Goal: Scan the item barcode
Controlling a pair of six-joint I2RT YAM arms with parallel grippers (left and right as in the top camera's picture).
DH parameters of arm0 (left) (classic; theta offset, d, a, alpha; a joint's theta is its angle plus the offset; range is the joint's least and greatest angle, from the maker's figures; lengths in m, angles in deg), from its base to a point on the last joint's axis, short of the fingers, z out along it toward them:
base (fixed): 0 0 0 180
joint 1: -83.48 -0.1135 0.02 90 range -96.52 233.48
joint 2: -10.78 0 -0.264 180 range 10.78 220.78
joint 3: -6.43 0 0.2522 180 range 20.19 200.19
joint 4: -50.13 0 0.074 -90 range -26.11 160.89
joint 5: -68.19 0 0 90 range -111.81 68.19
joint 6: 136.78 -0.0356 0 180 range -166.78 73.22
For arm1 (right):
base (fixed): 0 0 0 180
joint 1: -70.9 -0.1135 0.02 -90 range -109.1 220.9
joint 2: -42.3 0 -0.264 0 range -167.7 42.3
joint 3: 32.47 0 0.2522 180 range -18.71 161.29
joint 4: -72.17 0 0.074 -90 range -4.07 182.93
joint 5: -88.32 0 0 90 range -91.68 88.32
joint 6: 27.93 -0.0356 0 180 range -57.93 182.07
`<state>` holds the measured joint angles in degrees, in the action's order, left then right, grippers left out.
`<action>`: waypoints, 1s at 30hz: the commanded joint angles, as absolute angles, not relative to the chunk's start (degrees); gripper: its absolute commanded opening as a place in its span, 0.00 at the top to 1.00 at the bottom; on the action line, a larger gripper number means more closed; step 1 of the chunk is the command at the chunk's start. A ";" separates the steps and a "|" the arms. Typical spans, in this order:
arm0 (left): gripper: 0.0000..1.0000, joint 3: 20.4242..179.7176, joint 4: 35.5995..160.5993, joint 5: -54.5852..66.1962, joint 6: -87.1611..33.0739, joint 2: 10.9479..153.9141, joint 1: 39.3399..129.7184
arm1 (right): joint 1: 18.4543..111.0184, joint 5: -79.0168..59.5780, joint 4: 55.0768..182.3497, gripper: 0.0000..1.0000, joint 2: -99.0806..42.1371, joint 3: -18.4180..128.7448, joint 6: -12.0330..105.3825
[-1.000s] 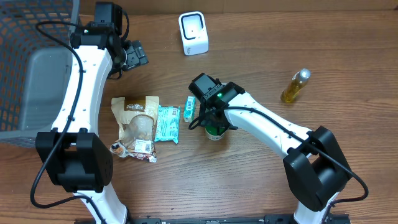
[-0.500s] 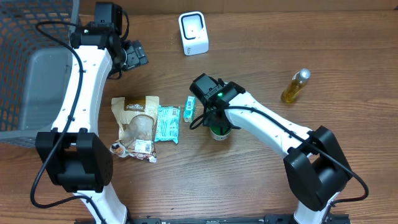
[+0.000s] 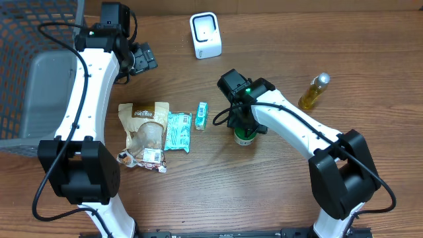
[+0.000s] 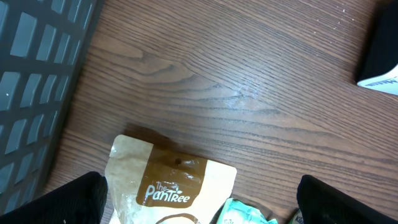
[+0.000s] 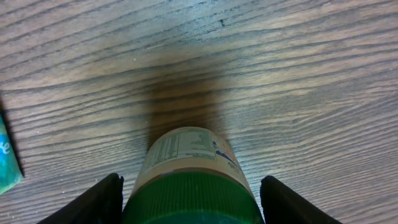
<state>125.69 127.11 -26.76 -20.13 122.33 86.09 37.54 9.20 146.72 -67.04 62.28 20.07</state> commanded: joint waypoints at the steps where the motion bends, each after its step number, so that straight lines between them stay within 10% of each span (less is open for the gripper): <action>1: 0.00 126.76 127.09 -26.48 -19.56 121.57 86.11 | 37.60 9.15 146.94 0.28 -65.14 61.99 19.86; 6: 0.00 126.76 127.09 -26.48 -19.54 121.57 86.14 | 37.60 9.15 147.12 0.00 -65.11 61.99 19.88; 30: 0.00 126.76 127.09 -26.48 -19.54 121.57 86.14 | 37.64 9.22 146.94 0.00 -65.11 61.97 20.29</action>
